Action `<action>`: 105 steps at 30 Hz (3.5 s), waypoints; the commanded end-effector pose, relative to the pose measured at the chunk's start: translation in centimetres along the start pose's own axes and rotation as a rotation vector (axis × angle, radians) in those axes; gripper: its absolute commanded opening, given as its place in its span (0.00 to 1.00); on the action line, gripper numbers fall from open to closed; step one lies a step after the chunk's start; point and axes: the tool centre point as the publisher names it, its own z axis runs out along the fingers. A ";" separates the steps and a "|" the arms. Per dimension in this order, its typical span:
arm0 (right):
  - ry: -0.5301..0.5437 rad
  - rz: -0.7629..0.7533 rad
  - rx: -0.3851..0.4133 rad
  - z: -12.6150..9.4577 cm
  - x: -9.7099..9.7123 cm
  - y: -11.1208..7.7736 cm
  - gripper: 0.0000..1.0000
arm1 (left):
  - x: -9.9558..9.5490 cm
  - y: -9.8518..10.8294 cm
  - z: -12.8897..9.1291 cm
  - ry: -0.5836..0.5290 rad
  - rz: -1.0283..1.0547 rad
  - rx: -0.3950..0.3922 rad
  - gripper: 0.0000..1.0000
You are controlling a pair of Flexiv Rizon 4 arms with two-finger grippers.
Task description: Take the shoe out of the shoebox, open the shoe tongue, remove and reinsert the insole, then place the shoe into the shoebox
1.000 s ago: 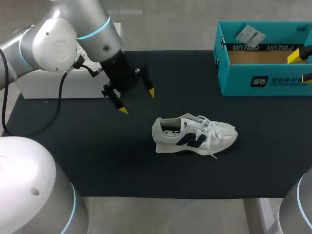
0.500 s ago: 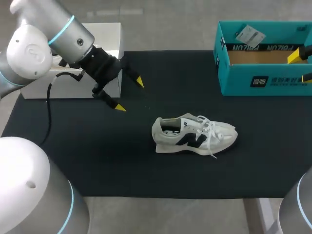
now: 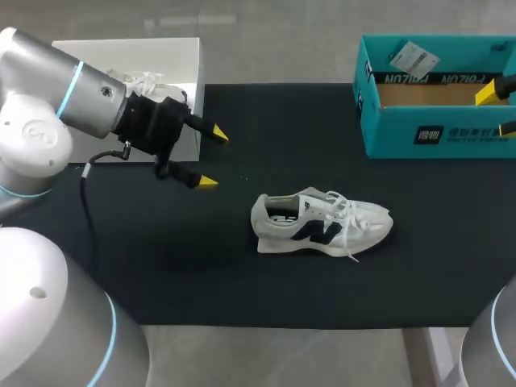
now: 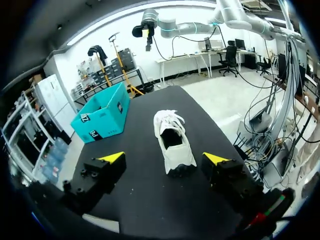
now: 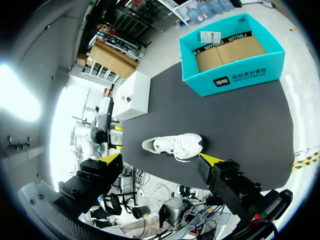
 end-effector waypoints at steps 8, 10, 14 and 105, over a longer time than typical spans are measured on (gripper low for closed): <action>-0.003 0.001 -0.001 0.1 0.0 -0.1 1.00 | 1.2 4.0 2.8 -0.031 -0.474 0.118 1.00; -0.003 0.001 -0.001 0.1 0.0 -0.1 1.00 | 1.4 4.2 3.1 0.006 -0.485 0.106 1.00; -0.003 0.001 -0.001 0.1 0.0 -0.1 1.00 | 1.8 5.0 4.0 0.083 -0.448 0.095 1.00; -0.003 0.001 -0.001 0.1 0.0 -0.1 1.00 | 4.1 9.5 18.2 0.084 -0.366 0.026 0.00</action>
